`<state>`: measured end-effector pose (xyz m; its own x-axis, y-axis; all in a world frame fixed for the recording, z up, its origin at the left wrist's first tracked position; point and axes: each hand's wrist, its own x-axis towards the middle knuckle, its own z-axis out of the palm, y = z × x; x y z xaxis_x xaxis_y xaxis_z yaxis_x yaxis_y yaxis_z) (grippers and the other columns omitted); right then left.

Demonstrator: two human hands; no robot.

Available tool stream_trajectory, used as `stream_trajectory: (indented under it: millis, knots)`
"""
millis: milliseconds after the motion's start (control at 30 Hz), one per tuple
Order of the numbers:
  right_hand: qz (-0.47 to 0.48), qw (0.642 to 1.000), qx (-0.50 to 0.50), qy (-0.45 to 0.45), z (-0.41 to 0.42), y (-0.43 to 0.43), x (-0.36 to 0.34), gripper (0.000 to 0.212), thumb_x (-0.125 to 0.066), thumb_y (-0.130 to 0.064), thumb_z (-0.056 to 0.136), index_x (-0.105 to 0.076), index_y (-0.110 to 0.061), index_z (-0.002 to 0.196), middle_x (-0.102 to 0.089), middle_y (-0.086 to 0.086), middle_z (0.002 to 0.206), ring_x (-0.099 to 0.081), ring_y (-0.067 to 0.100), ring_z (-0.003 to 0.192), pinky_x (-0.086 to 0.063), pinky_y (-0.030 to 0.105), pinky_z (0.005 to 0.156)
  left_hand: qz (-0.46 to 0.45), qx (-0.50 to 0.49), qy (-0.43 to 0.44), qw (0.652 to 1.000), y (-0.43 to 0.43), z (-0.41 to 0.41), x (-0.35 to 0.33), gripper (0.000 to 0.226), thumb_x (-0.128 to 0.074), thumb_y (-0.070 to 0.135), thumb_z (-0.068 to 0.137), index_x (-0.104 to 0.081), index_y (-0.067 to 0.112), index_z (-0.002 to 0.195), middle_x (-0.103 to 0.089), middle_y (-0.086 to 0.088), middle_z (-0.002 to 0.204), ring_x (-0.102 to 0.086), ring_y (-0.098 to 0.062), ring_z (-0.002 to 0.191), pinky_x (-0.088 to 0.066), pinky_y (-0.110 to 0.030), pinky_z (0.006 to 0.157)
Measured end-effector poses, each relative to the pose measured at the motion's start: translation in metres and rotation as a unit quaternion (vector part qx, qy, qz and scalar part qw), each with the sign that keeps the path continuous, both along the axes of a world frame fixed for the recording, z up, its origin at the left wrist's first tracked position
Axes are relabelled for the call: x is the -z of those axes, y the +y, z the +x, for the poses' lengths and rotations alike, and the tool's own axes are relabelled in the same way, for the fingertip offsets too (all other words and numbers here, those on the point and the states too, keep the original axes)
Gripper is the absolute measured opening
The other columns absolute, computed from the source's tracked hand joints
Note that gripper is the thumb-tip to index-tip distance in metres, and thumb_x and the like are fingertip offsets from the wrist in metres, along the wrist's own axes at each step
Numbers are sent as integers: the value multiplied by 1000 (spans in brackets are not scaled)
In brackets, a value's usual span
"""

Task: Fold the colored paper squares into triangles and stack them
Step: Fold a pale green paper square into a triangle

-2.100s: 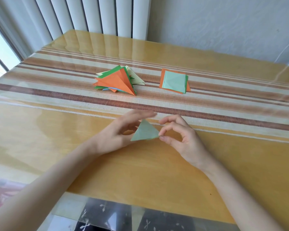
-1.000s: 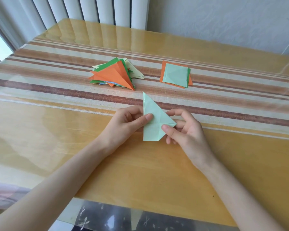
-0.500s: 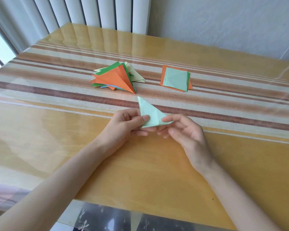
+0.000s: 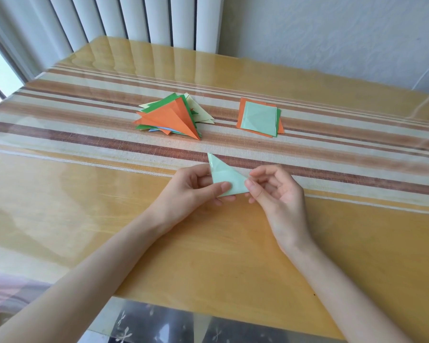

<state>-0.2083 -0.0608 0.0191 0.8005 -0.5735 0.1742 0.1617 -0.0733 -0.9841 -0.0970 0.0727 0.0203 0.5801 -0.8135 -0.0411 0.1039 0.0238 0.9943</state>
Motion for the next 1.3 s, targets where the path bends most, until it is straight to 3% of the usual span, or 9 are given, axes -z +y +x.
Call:
stream_trajectory:
  millis: [333, 533, 633, 767, 833, 967, 1133, 1200, 1300]
  knots:
    - [-25, 1000, -14, -1, 1, -2, 2, 24, -62, 8, 85, -62, -16, 88, -59, -5, 68, -58, 8, 63, -48, 18, 66, 6, 1, -8, 1000, -1, 0, 2, 13, -57, 3, 91, -63, 5, 102, -75, 0, 87, -72, -13, 78, -55, -21, 67]
    - [-29, 999, -26, -9, -2, -1, -3, 20, -63, 7, 85, -64, -13, 89, -65, -8, 74, -61, 7, 68, -49, 19, 62, -22, -23, 43, 999, 2, 0, -1, 37, -45, 40, 88, -63, 10, 98, -74, -7, 94, -72, -24, 84, -55, -22, 64]
    - [-23, 999, -29, -9, -3, -3, -4, 19, -64, 7, 84, -64, -11, 88, -65, -7, 75, -61, 9, 68, -50, 20, 63, -35, -40, 101, 993, 2, 4, -2, 51, -44, 56, 90, -63, 8, 99, -71, -7, 82, -67, -18, 72, -55, -25, 62]
    - [-26, 999, -33, -6, -3, -6, -2, 21, -66, 4, 84, -63, -14, 93, -62, -12, 77, -57, 6, 71, -49, 19, 68, -57, -34, 43, 997, 6, 4, -1, 37, -65, 42, 87, -63, 8, 99, -70, 1, 81, -64, -11, 72, -54, -24, 69]
    - [-42, 998, -48, -3, -3, -6, 0, 21, -66, -2, 82, -62, -17, 96, -60, -12, 76, -56, 6, 73, -49, 20, 72, -42, -32, -6, 999, 5, 2, -1, 31, -79, 20, 77, -62, 6, 98, -70, 3, 84, -65, -9, 79, -53, -21, 70]
    - [-64, 996, -67, 1, -2, -3, 3, 30, -64, 7, 85, -60, -19, 101, -60, -10, 76, -57, 6, 74, -49, 21, 75, -23, -55, -61, 996, 3, 1, 2, 18, -73, 8, 70, -62, 6, 83, -68, 5, 74, -62, -7, 70, -49, -17, 65]
    - [-291, 955, -18, -43, 2, -7, 6, 11, -66, 2, 82, -70, -7, 87, -62, -1, 88, -59, 11, 83, -47, 22, 74, -26, -83, -118, 989, 12, 7, 5, 15, -68, -4, 81, -64, 10, 81, -68, 5, 95, -62, -3, 95, -45, -15, 81]
    - [-432, 896, 60, -84, 4, -8, 6, 8, -64, 7, 83, -70, 3, 83, -62, 11, 88, -58, 12, 82, -46, 17, 76, -37, -101, -13, 994, 12, 9, 2, 10, -65, 17, 88, -63, 12, 96, -69, 2, 97, -65, -8, 93, -50, -22, 81]
    - [-515, 843, 84, -133, 4, -9, 9, 13, -57, 6, 88, -71, 5, 87, -59, 16, 93, -55, 15, 81, -41, 11, 83, -14, -71, 191, 979, 14, 12, -8, 57, -42, 58, 75, -64, 11, 98, -73, -8, 86, -71, -16, 75, -56, -25, 64]
